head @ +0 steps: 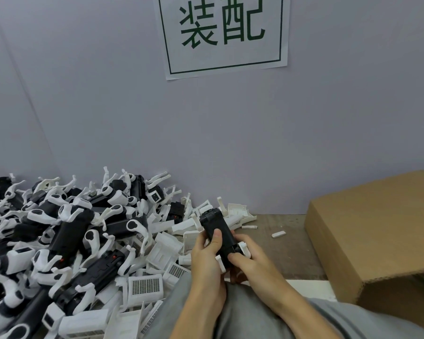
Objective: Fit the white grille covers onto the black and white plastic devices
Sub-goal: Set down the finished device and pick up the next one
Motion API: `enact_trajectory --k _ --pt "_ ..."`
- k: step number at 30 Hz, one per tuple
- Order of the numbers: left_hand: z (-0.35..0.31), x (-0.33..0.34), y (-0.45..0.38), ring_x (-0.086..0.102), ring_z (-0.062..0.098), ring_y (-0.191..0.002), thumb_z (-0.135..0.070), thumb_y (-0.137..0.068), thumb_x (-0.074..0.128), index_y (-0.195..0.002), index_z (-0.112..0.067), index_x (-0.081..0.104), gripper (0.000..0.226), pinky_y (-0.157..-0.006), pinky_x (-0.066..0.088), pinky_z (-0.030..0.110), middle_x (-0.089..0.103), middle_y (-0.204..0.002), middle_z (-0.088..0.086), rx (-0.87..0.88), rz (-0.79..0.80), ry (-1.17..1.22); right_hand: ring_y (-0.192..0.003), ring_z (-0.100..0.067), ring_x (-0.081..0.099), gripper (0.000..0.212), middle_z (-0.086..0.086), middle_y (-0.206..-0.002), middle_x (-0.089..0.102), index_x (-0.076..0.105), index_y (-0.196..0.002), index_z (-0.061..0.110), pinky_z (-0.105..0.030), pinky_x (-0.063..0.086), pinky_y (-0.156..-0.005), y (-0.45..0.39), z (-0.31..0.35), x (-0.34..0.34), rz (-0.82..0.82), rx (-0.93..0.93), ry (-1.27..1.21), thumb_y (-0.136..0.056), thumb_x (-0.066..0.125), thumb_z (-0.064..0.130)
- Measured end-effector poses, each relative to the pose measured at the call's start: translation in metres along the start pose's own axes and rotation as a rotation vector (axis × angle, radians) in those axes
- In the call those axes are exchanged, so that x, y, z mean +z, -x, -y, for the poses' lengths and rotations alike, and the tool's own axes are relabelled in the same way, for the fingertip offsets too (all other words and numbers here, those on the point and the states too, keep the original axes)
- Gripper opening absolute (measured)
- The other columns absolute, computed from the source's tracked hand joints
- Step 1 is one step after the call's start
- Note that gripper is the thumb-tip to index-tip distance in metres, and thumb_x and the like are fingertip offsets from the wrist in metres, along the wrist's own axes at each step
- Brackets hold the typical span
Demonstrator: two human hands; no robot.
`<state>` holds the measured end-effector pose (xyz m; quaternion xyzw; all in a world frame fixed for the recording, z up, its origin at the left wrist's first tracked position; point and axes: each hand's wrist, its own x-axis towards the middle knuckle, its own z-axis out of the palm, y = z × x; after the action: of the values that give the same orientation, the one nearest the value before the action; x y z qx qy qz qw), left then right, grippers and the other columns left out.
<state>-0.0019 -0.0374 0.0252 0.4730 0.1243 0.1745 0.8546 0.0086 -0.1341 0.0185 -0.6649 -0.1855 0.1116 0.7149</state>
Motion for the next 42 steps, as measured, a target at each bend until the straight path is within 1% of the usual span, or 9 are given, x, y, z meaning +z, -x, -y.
enact_trajectory --k 8,15,18,23,28,33,36,39,42 --pt "-0.001 -0.001 0.0 0.061 0.039 -0.088 -0.015 -0.1 0.054 -0.111 -0.002 0.065 0.021 -0.062 0.046 0.037 0.065 -0.103 0.028 0.0 -0.004 0.004 -0.056 -0.011 0.06 0.032 0.007 -0.067 0.067 0.059 -0.112 0.02 -0.02 0.048 -0.054 0.002 0.001 -0.001 0.027 0.006 0.032 -0.094 0.046 -0.003" --pt "0.0 0.001 0.0 0.062 0.037 -0.09 -0.015 -0.099 0.055 -0.114 -0.003 0.064 0.021 -0.07 0.05 0.042 0.067 -0.101 0.025 -0.005 0.006 -0.006 -0.054 -0.006 0.057 0.031 0.01 -0.066 0.066 0.061 -0.11 0.028 -0.019 0.046 -0.052 0.002 0.001 0.0 -0.017 -0.027 0.079 -0.096 0.049 0.002" --pt "0.0 0.001 -0.001 0.061 0.038 -0.089 -0.018 -0.098 0.057 -0.113 -0.005 0.064 0.02 -0.063 0.047 0.039 0.066 -0.1 0.023 0.004 0.001 -0.013 -0.056 -0.008 0.059 0.028 0.008 -0.067 0.066 0.062 -0.109 0.026 -0.019 0.047 -0.053 0.002 0.001 0.0 -0.012 -0.023 0.088 -0.096 0.05 0.004" --pt "0.004 0.0 -0.003 0.065 0.036 -0.098 -0.018 -0.098 0.061 -0.106 -0.012 0.064 0.011 -0.097 0.048 0.061 0.071 -0.101 0.015 0.073 -0.064 0.0 -0.074 -0.01 0.068 0.023 0.005 -0.083 0.074 0.059 -0.114 0.031 -0.023 0.05 -0.065 0.002 0.0 -0.001 -0.036 -0.011 0.083 -0.094 0.056 0.021" --pt "0.005 -0.002 -0.007 0.071 0.027 -0.091 -0.017 -0.093 0.069 -0.107 -0.017 0.06 0.017 -0.096 0.054 0.052 0.075 -0.091 0.004 0.154 -0.162 0.004 -0.101 -0.01 0.065 0.037 0.006 -0.111 0.068 0.05 -0.122 0.037 -0.029 0.049 -0.088 -0.001 -0.005 0.0 -0.181 -0.127 0.053 -0.098 0.05 0.009" --pt "0.002 -0.005 -0.008 0.065 0.003 -0.061 -0.03 -0.091 0.07 -0.103 -0.024 0.049 0.026 -0.067 0.049 0.027 0.068 -0.085 0.003 0.251 -0.269 -0.128 -0.107 -0.004 0.056 0.029 0.015 -0.109 0.059 0.059 -0.116 0.034 -0.016 0.043 -0.089 0.002 -0.001 0.002 -0.322 -0.399 0.282 -0.088 0.054 0.027" --pt "0.0 -0.003 -0.005 0.064 0.009 -0.079 -0.039 -0.097 0.059 -0.109 -0.024 0.046 0.023 -0.067 0.044 0.024 0.066 -0.095 0.0 0.27 -0.214 -0.198 -0.109 0.001 0.058 0.023 0.023 -0.108 0.063 0.064 -0.11 0.034 -0.009 0.041 -0.09 0.002 -0.001 0.005 -0.299 -0.521 0.52 -0.087 0.06 0.035" --pt "0.0 0.002 0.001 0.065 0.002 -0.083 -0.038 -0.104 0.045 -0.103 -0.031 0.055 0.012 -0.066 0.046 0.016 0.066 -0.097 -0.003 0.286 -0.122 -0.248 -0.1 0.008 0.062 0.014 0.025 -0.098 0.07 0.062 -0.099 0.045 -0.006 0.043 -0.085 0.002 -0.001 0.006 -0.329 -0.459 0.566 -0.086 0.068 0.045" --pt "0.001 0.005 0.003 0.066 0.007 -0.101 -0.026 -0.106 0.042 -0.102 -0.021 0.069 0.027 -0.089 0.051 0.02 0.07 -0.1 0.001 0.335 -0.039 -0.324 -0.086 0.004 0.069 0.017 0.021 -0.086 0.075 0.069 -0.09 0.038 -0.01 0.05 -0.076 0.0 0.001 0.005 -0.322 -0.4 0.382 -0.085 0.078 0.025"
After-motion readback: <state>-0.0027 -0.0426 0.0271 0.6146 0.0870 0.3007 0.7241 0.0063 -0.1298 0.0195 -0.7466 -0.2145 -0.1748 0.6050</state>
